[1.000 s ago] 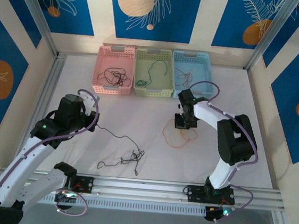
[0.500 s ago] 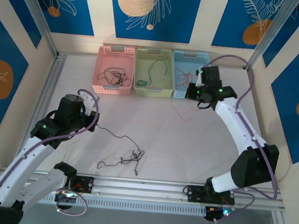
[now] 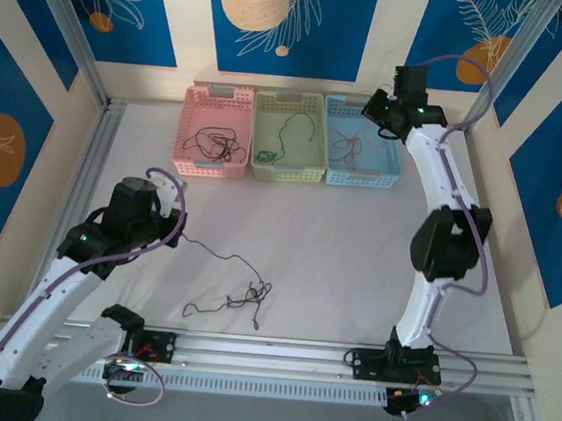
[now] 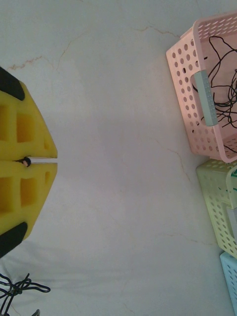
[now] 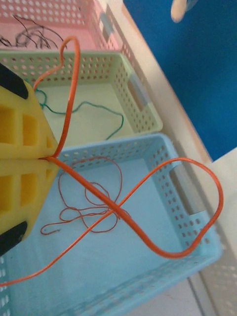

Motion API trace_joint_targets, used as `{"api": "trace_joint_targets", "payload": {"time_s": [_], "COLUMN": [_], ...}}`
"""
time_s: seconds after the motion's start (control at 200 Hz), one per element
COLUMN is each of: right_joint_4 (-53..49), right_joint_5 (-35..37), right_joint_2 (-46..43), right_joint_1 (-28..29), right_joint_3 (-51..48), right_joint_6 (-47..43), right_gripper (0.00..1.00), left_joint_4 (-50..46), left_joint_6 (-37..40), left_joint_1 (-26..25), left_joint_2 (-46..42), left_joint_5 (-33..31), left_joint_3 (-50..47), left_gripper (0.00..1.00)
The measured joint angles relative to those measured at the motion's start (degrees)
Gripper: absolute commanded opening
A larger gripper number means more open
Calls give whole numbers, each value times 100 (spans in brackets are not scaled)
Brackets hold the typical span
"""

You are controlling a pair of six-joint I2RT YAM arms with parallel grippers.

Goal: Untangle the cables

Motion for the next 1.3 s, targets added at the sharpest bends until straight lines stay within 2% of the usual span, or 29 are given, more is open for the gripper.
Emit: {"api": "trace_joint_targets", "payload": {"time_s": [0.135, 0.25, 0.295, 0.395, 0.45, 0.52, 0.66, 0.795, 0.97, 1.08, 1.175, 1.3], "right_joint_4": [-247, -444, -474, -566, -612, -695, -708, -466, 570, 1375, 1753, 1836], "right_joint_5": [208, 271, 269, 264, 247, 240, 212, 199, -129, -658, -1224, -1832], "right_joint_2": [951, 1429, 1541, 1676, 1716, 1716, 1554, 404, -2640, -4387, -5136, -5261], "right_joint_1": [-17, -39, -50, -52, -52, -52, -26, 81, 660, 1209, 1543, 2293], "right_joint_3": [732, 1152, 1189, 1189, 1178, 1176, 922, -632, -3696, -5403, -6581, -7545], "right_joint_6": [243, 413, 468, 588, 588, 601, 540, 411, 247, 249, 240, -9], "right_gripper": [0, 0, 7, 37, 49, 55, 56, 55, 52, 48, 45, 49], "left_joint_4": [0, 0, 0, 0, 0, 0, 0, 0, 0, 0, 2, 0], "left_joint_6": [0, 0, 0, 0, -2, 0, -2, -2, 0, -2, -2, -2], "left_joint_1": [0, 0, 0, 0, 0, 0, 0, 0, 0, 0, 0, 0], "left_joint_2": [0, 0, 0, 0, 0, 0, 0, 0, 0, 0, 0, 0], "left_joint_5": [0, 0, 0, 0, 0, 2, 2, 2, 2, 0, 0, -2], "left_joint_3": [-4, -9, -9, -9, -9, -9, -9, -9, -9, -9, -9, -9], "left_gripper": [0, 0, 0, 0, 0, 0, 0, 0, 0, 0, 0, 0]}}
